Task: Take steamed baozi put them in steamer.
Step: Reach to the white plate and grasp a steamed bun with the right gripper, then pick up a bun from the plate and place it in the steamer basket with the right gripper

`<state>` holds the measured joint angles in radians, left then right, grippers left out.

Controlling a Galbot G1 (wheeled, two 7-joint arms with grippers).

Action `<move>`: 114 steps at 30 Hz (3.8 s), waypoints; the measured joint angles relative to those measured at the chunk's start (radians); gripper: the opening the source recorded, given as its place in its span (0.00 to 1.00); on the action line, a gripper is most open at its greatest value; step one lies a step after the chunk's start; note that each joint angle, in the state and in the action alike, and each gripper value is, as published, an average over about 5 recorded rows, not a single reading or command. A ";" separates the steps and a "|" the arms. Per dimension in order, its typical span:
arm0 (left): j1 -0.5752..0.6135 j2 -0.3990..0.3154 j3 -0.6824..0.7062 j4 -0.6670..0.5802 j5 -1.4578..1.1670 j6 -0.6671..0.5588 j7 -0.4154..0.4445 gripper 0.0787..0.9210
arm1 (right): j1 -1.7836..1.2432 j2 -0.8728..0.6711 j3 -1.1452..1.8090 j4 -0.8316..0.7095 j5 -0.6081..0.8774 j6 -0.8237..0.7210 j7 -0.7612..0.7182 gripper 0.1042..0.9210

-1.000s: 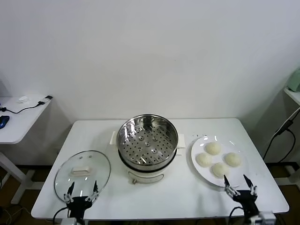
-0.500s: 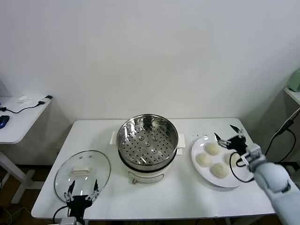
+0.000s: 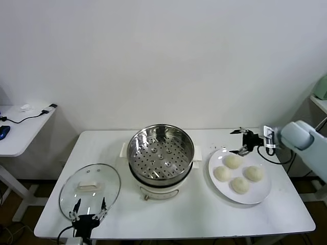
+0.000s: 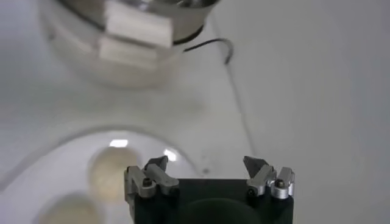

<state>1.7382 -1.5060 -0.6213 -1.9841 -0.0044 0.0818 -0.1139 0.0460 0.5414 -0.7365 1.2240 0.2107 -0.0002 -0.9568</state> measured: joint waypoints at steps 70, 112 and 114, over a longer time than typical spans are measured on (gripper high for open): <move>0.008 -0.028 0.003 0.018 0.017 -0.014 0.003 0.88 | 0.147 0.355 -0.401 -0.448 -0.063 -0.038 -0.092 0.67; 0.034 -0.004 -0.003 -0.022 0.016 -0.020 0.001 0.88 | 0.642 0.710 -0.673 -0.104 -0.054 0.571 -0.134 0.65; 0.032 -0.006 -0.003 -0.020 0.016 -0.020 0.001 0.88 | 0.618 0.733 -0.669 -0.145 -0.083 0.601 -0.128 0.65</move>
<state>1.7699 -1.5121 -0.6247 -2.0037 0.0112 0.0617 -0.1130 0.6642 1.2747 -1.4054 1.0792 0.1277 0.6006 -1.0844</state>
